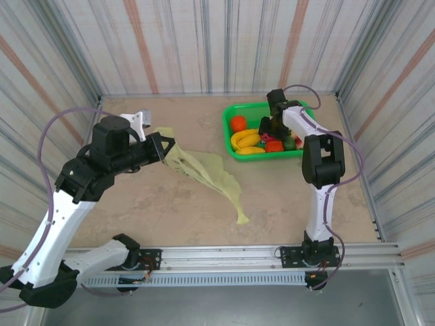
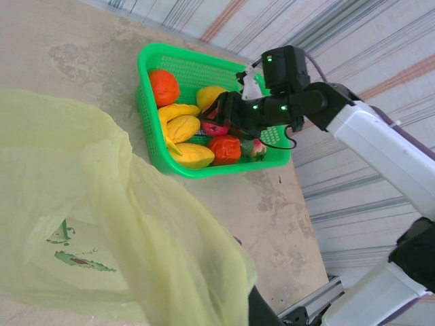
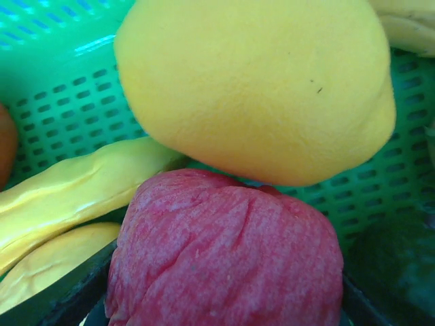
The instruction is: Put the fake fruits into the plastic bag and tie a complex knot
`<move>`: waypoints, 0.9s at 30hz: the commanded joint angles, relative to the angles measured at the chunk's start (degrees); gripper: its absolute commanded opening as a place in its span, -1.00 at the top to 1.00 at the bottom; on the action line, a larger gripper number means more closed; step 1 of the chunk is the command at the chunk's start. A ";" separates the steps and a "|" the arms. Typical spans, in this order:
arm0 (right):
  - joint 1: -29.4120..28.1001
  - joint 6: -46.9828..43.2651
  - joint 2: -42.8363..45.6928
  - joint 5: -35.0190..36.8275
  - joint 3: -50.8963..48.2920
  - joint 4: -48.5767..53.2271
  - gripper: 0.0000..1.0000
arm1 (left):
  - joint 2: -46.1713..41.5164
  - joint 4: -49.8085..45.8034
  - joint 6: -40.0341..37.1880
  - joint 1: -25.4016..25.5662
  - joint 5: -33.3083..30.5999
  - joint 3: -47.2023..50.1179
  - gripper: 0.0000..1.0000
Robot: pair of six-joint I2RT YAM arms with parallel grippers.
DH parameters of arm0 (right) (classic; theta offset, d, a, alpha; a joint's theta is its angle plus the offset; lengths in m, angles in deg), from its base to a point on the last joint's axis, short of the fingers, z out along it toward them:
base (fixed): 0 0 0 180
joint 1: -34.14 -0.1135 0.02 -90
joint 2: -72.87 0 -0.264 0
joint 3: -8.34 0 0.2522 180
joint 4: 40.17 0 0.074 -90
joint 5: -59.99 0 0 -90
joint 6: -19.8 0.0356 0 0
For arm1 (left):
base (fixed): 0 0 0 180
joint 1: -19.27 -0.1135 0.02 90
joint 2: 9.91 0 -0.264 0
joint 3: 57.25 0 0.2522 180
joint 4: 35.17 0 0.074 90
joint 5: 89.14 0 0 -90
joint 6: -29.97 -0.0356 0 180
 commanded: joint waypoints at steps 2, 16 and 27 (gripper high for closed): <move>-0.56 -0.50 11.89 -1.09 -2.95 -1.43 -0.20 | -0.69 -0.96 -0.85 -0.45 -0.88 0.81 1.00; -15.75 -2.84 43.98 -33.69 -21.60 -15.96 -0.14 | -1.23 -1.11 -2.30 -0.48 -0.53 1.70 1.00; -42.24 -4.06 46.19 -36.44 -25.67 -17.94 -0.15 | -1.79 -2.29 -2.99 -0.45 -0.72 0.81 1.00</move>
